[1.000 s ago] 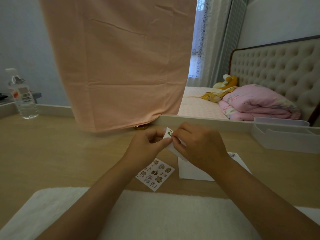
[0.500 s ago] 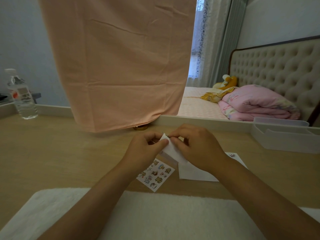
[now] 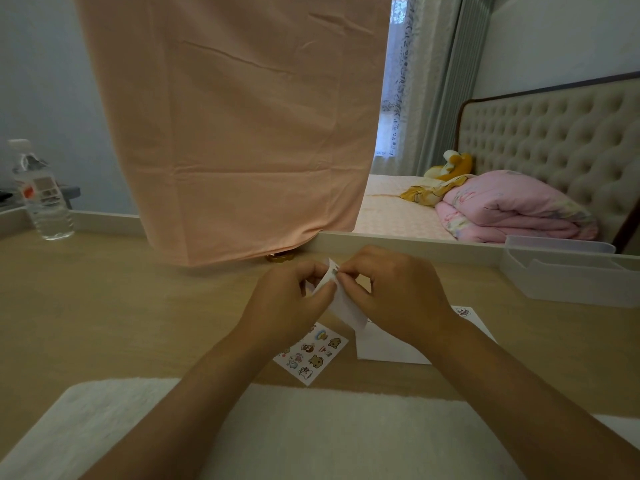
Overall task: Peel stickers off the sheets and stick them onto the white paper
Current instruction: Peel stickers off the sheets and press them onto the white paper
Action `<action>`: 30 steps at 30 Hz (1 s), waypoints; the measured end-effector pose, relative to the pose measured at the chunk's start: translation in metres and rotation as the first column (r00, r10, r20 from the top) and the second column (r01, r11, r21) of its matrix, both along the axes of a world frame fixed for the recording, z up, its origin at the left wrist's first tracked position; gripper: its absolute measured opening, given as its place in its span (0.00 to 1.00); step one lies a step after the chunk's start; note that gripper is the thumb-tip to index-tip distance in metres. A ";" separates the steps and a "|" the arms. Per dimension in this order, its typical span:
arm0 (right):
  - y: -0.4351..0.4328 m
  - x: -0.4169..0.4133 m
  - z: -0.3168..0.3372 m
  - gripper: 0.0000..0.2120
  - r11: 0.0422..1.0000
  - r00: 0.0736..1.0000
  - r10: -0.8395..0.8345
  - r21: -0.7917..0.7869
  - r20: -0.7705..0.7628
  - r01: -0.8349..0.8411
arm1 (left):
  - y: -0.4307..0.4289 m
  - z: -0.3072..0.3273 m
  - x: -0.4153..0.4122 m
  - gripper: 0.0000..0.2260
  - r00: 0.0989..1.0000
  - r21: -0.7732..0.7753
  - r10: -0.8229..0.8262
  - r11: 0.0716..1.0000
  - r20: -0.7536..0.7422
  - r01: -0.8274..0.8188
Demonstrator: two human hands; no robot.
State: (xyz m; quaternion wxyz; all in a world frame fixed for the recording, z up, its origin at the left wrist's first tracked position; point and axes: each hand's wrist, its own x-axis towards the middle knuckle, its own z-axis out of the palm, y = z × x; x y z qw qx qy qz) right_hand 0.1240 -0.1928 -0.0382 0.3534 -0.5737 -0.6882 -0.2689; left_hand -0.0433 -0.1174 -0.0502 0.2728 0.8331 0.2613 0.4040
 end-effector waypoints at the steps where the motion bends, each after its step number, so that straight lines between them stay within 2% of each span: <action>1: -0.001 -0.001 0.001 0.08 1.000 1.000 -0.007 0.023 0.005 0.007 | -0.001 0.001 0.000 0.06 1.000 0.011 -0.001 1.000 0.013 0.000; 4: -0.002 -0.003 0.002 0.08 0.998 0.998 -0.040 0.040 -0.041 0.042 | -0.002 0.000 0.003 0.08 0.997 -0.034 -0.014 0.999 0.074 0.017; 10: 0.002 -0.005 0.001 0.03 0.998 0.955 -0.042 -0.066 -0.293 0.023 | -0.007 -0.004 0.008 0.11 0.974 -0.280 -0.035 0.955 0.224 0.098; 14: 0.004 -0.004 0.004 0.05 0.983 0.828 -0.044 -0.171 -0.559 -0.063 | -0.009 -0.005 0.010 0.13 0.976 -0.350 -0.019 0.932 0.218 0.097; 16: 0.005 -0.002 0.005 0.06 0.974 0.767 -0.060 -0.206 -0.639 -0.096 | -0.009 -0.005 0.009 0.14 0.976 -0.359 -0.020 0.928 0.215 0.098; 21: 0.004 0.003 0.010 0.07 0.950 0.713 -0.065 -0.263 -0.698 -0.171 | -0.008 -0.002 0.007 0.18 0.981 -0.362 -0.012 0.928 0.193 0.083; 30: -0.001 0.005 0.017 0.08 0.928 0.719 -0.069 -0.308 -0.692 -0.208 | -0.005 0.001 0.004 0.18 0.984 -0.348 0.006 0.936 0.178 0.057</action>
